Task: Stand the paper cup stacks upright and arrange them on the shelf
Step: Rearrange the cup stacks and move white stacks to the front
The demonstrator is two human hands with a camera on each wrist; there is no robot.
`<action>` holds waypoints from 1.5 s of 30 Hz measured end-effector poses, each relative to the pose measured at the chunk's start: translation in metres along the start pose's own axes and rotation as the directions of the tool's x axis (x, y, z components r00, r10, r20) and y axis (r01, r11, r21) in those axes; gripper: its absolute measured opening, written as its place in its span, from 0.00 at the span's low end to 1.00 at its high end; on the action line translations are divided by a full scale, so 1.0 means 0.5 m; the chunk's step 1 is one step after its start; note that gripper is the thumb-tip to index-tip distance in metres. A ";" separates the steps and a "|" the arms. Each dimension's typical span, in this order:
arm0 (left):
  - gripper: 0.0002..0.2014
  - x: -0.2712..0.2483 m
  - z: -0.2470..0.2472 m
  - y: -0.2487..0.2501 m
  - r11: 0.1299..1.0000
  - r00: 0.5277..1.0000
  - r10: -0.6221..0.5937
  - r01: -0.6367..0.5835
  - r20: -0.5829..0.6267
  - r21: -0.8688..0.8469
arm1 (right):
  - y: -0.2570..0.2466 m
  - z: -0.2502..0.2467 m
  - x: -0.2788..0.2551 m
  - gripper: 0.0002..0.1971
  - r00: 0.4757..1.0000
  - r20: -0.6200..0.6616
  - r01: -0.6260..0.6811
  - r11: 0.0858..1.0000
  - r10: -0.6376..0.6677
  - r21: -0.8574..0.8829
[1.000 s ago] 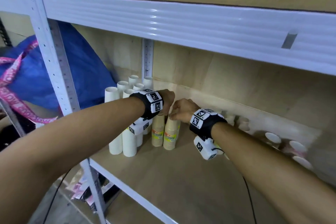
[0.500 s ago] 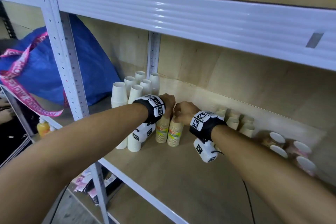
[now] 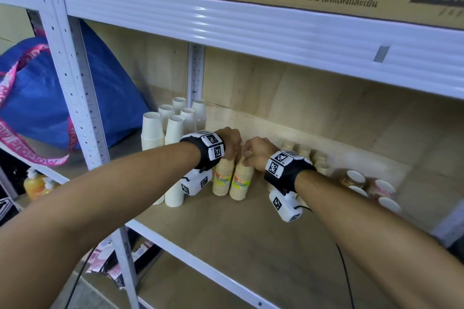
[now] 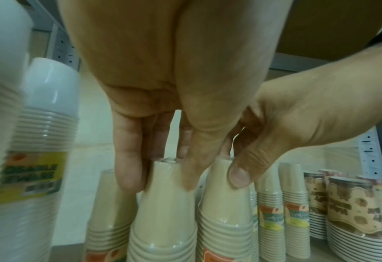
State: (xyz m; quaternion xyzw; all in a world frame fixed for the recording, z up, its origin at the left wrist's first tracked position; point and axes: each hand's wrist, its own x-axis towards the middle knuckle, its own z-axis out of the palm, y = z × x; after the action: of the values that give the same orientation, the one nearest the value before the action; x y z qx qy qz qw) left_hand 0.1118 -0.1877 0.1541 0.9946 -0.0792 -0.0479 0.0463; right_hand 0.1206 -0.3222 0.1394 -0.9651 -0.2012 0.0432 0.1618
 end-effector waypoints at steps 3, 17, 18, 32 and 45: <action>0.11 0.002 -0.002 0.024 0.999 0.999 0.028 -0.028 -0.026 -0.021 | 0.021 -0.017 -0.022 0.18 0.999 -0.014 -0.036 0.999 0.036 -0.001; 0.09 0.038 0.012 0.152 0.983 0.980 0.184 -0.185 -0.075 -0.003 | 0.122 -0.067 -0.110 0.12 0.983 -0.039 -0.179 0.982 0.177 -0.057; 0.09 0.039 0.011 0.161 0.980 0.979 0.196 -0.197 -0.062 -0.007 | 0.130 -0.066 -0.110 0.09 0.983 -0.031 -0.183 0.981 0.182 -0.063; 0.16 0.085 0.034 0.221 0.973 0.975 0.215 -0.218 -0.054 -0.071 | 0.203 -0.064 -0.108 0.14 0.977 -0.044 -0.211 0.974 0.208 -0.087; 0.16 0.128 0.063 0.216 0.964 0.975 0.218 -0.221 -0.038 -0.145 | 0.239 -0.056 -0.078 0.08 0.974 -0.060 -0.219 0.975 0.217 -0.023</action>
State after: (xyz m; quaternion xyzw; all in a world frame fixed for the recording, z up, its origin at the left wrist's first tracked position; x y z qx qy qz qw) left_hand 0.1550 -0.3068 0.1282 0.9740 -0.1845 -0.0374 0.1259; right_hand 0.1338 -0.4494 0.1269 -0.9845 -0.0899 0.0300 0.1474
